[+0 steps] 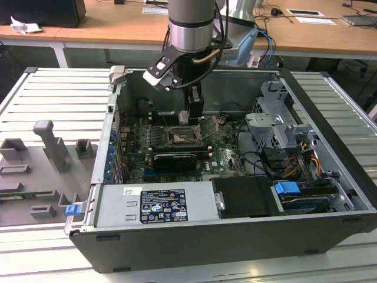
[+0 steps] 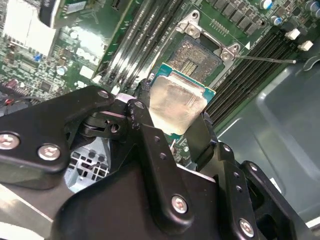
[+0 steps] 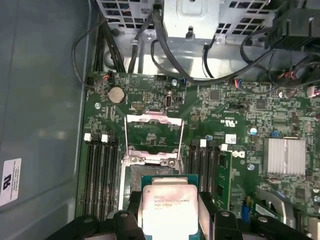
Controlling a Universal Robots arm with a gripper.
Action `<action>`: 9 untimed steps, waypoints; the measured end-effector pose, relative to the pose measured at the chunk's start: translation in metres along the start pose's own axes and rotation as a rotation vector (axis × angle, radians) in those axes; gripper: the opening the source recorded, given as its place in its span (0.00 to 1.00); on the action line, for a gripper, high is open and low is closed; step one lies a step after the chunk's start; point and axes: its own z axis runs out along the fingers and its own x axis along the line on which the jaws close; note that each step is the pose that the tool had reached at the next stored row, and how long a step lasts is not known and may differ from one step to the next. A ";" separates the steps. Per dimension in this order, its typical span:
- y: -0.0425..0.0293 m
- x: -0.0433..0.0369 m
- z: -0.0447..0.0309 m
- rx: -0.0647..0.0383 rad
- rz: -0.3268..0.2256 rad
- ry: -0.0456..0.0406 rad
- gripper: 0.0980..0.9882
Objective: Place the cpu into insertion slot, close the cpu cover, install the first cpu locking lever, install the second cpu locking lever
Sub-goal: 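Place the cpu into insertion slot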
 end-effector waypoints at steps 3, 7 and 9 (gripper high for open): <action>-0.0008 0.0062 0.0107 0.000 0.023 -0.0022 0.48; -0.0015 0.0121 0.0180 0.000 0.023 -0.0021 0.48; -0.0019 0.0136 0.0230 0.000 0.023 -0.0020 0.48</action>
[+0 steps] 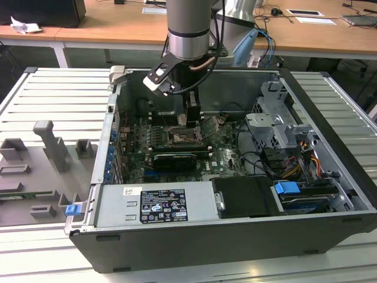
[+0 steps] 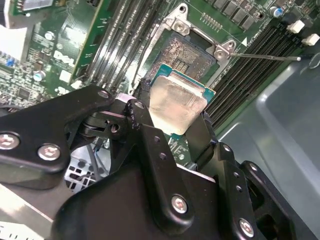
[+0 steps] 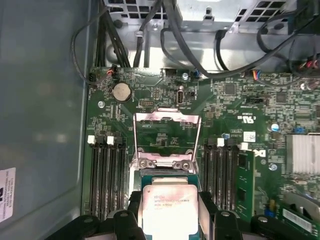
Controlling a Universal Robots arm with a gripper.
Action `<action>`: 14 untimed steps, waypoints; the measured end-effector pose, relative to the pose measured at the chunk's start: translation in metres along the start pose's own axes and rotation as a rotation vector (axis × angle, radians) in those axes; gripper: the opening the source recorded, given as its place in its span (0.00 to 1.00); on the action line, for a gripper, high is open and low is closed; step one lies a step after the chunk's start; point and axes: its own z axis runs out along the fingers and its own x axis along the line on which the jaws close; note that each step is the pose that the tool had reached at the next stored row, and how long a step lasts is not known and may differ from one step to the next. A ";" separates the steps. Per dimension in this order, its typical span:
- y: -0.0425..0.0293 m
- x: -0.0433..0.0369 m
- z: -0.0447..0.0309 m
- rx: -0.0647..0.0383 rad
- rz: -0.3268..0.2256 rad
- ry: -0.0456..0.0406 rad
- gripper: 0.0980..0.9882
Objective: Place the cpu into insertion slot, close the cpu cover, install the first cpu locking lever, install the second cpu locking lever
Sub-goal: 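Place the cpu into insertion slot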
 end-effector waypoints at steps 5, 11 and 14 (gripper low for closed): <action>-0.0003 0.0000 0.0027 0.000 0.000 0.0006 0.48; -0.0005 -0.0001 0.0056 0.000 0.000 0.0028 0.48; -0.0018 -0.0001 0.0078 -0.001 0.000 0.0027 0.48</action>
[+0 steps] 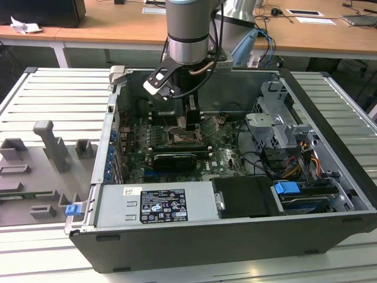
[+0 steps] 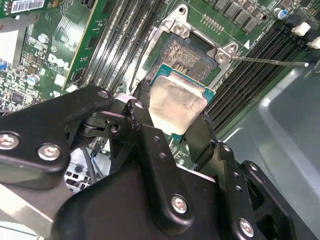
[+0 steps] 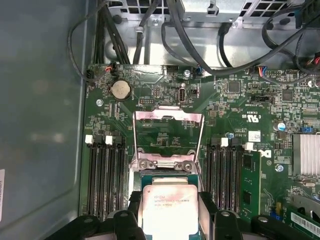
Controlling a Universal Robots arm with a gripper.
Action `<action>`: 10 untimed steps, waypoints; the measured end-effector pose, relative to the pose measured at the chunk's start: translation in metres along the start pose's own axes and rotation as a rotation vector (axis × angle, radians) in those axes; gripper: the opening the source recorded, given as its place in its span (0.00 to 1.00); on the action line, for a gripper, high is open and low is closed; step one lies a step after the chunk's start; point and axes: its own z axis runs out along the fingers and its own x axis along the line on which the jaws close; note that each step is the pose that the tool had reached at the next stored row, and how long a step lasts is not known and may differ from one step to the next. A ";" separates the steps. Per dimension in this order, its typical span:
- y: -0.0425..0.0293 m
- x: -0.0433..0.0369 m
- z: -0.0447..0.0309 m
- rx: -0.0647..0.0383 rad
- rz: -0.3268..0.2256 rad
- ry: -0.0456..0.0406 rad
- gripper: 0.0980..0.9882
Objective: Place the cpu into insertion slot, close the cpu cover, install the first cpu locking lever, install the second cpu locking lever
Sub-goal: 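Place the cpu into insertion slot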
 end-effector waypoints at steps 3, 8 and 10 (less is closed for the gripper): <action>-0.0018 0.0001 0.0009 0.000 0.000 0.0004 0.48; -0.0051 0.0004 0.0069 0.000 0.001 -0.0001 0.48; -0.0056 0.0005 0.0113 0.000 0.013 -0.0010 0.48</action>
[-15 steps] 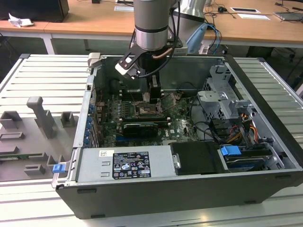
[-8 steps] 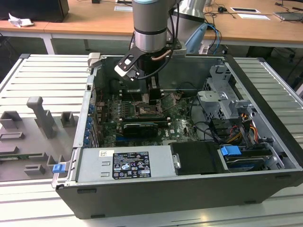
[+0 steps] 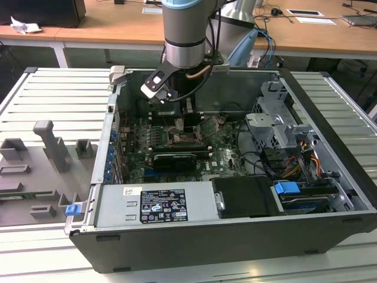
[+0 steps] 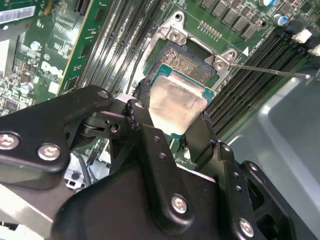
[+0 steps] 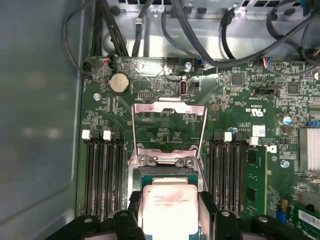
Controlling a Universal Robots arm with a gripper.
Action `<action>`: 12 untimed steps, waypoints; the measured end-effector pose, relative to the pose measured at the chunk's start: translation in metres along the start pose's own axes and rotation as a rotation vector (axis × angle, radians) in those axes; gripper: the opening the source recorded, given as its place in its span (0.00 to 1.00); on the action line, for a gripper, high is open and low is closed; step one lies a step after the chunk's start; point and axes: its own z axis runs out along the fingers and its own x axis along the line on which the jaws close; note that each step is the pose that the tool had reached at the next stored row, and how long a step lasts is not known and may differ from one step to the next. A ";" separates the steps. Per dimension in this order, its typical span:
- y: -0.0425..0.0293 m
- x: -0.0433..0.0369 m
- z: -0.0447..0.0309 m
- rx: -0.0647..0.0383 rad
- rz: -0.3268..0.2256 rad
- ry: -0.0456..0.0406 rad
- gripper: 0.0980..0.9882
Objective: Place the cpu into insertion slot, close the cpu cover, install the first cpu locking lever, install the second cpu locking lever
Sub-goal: 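Place the cpu into insertion slot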
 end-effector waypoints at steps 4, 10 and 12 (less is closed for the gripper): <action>-0.0033 -0.0001 0.0106 0.000 0.006 -0.0005 0.48; -0.0044 0.0017 0.0220 0.000 0.025 -0.0022 0.48; -0.0046 0.0018 0.0259 -0.001 0.027 -0.0023 0.48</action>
